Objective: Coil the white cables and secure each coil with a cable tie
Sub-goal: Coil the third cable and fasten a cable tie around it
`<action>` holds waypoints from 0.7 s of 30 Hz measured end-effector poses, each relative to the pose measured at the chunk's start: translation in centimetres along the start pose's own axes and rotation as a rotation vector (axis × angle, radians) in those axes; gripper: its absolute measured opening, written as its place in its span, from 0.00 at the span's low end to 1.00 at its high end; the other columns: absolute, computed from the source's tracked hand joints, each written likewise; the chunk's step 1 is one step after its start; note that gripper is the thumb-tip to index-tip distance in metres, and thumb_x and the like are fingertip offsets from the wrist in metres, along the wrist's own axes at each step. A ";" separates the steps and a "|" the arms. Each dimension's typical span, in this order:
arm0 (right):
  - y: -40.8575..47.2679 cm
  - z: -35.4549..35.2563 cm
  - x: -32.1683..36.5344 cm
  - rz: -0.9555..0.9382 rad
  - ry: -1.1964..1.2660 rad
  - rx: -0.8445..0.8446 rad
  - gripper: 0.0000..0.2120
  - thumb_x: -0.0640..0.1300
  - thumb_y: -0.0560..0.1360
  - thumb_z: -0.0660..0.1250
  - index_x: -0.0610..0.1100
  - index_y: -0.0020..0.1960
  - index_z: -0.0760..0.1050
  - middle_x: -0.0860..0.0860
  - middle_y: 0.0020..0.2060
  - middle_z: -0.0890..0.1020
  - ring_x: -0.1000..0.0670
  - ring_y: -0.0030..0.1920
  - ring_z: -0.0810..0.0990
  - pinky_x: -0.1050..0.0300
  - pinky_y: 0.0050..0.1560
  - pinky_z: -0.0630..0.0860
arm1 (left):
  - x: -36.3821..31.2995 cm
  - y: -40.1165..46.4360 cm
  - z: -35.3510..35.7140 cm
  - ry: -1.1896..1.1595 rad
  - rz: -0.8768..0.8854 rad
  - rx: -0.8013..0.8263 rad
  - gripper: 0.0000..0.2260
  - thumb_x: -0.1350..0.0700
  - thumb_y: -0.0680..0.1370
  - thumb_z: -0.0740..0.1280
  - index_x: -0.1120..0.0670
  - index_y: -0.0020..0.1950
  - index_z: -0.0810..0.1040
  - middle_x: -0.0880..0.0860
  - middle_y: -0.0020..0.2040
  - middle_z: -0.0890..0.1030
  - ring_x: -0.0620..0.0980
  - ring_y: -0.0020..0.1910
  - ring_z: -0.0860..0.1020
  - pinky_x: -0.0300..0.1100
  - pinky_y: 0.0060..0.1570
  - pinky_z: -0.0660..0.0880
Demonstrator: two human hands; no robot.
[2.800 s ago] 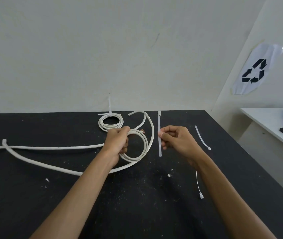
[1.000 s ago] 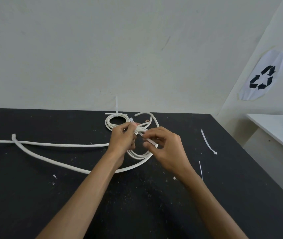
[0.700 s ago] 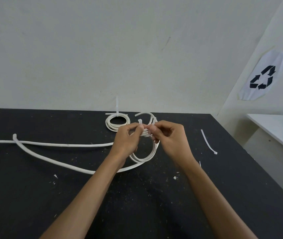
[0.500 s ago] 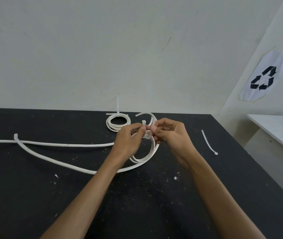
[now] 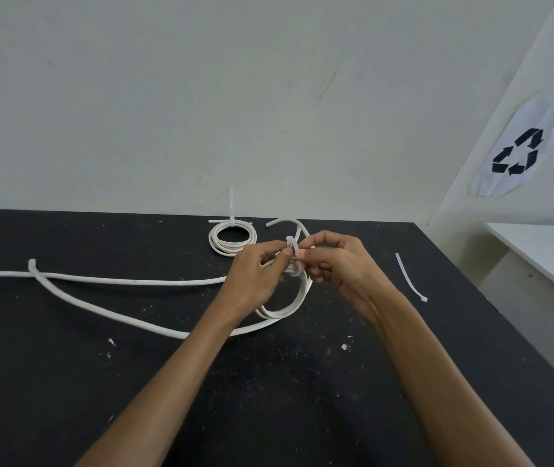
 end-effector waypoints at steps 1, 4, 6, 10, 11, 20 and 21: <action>0.1 0.0 0.1 0.003 0.001 -0.001 0.09 0.33 0.75 0.77 0.37 0.53 0.81 0.40 0.38 0.82 0.49 0.32 0.74 0.59 0.33 0.73 | -0.1 0.0 0.0 0.012 0.015 0.009 0.12 0.57 0.87 0.65 0.50 0.48 0.86 0.40 0.34 0.81 0.37 0.34 0.78 0.30 0.36 0.72; 0.1 0.0 0.2 0.009 0.003 0.001 0.11 0.32 0.75 0.77 0.36 0.55 0.80 0.40 0.37 0.82 0.49 0.31 0.73 0.59 0.32 0.72 | 0.1 0.2 0.1 0.064 0.045 0.023 0.12 0.55 0.86 0.65 0.47 0.48 0.86 0.43 0.37 0.83 0.41 0.37 0.80 0.41 0.41 0.76; 0.0 0.0 0.2 0.012 0.004 0.004 0.12 0.32 0.75 0.77 0.35 0.57 0.80 0.39 0.38 0.82 0.49 0.31 0.73 0.59 0.32 0.72 | 0.2 0.2 0.2 0.097 0.053 0.023 0.11 0.54 0.86 0.64 0.48 0.51 0.87 0.46 0.40 0.85 0.46 0.42 0.83 0.52 0.47 0.82; 0.0 -0.2 0.2 0.013 0.000 0.001 0.15 0.32 0.75 0.77 0.34 0.60 0.80 0.38 0.40 0.83 0.49 0.32 0.74 0.58 0.33 0.73 | 0.1 0.2 0.3 0.138 0.077 0.027 0.11 0.52 0.86 0.64 0.49 0.51 0.85 0.48 0.41 0.85 0.50 0.44 0.84 0.59 0.49 0.82; 0.0 -0.2 0.3 0.011 0.000 0.004 0.15 0.32 0.75 0.77 0.35 0.60 0.81 0.38 0.40 0.83 0.49 0.32 0.74 0.58 0.33 0.73 | 0.0 0.2 0.2 0.139 0.082 0.025 0.11 0.52 0.86 0.64 0.49 0.51 0.85 0.48 0.42 0.85 0.50 0.44 0.84 0.59 0.50 0.82; -0.2 0.2 0.5 -0.001 -0.015 0.035 0.15 0.33 0.75 0.77 0.36 0.61 0.81 0.38 0.39 0.78 0.49 0.32 0.72 0.56 0.34 0.71 | 0.0 0.2 0.3 0.070 0.048 0.013 0.12 0.55 0.86 0.63 0.46 0.50 0.86 0.43 0.38 0.84 0.42 0.41 0.83 0.53 0.49 0.82; -0.2 0.2 0.4 0.001 -0.013 0.036 0.15 0.33 0.75 0.77 0.36 0.61 0.81 0.38 0.39 0.78 0.49 0.32 0.72 0.56 0.34 0.71 | 0.0 0.2 0.3 0.070 0.051 0.014 0.12 0.55 0.86 0.63 0.46 0.49 0.85 0.42 0.37 0.83 0.41 0.40 0.82 0.50 0.48 0.81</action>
Point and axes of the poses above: each hand's wrist, its own y-axis towards the middle knuckle, its own z-axis out of the palm, x = y × z, the point moved 8 cm from there along y, towards the middle knuckle
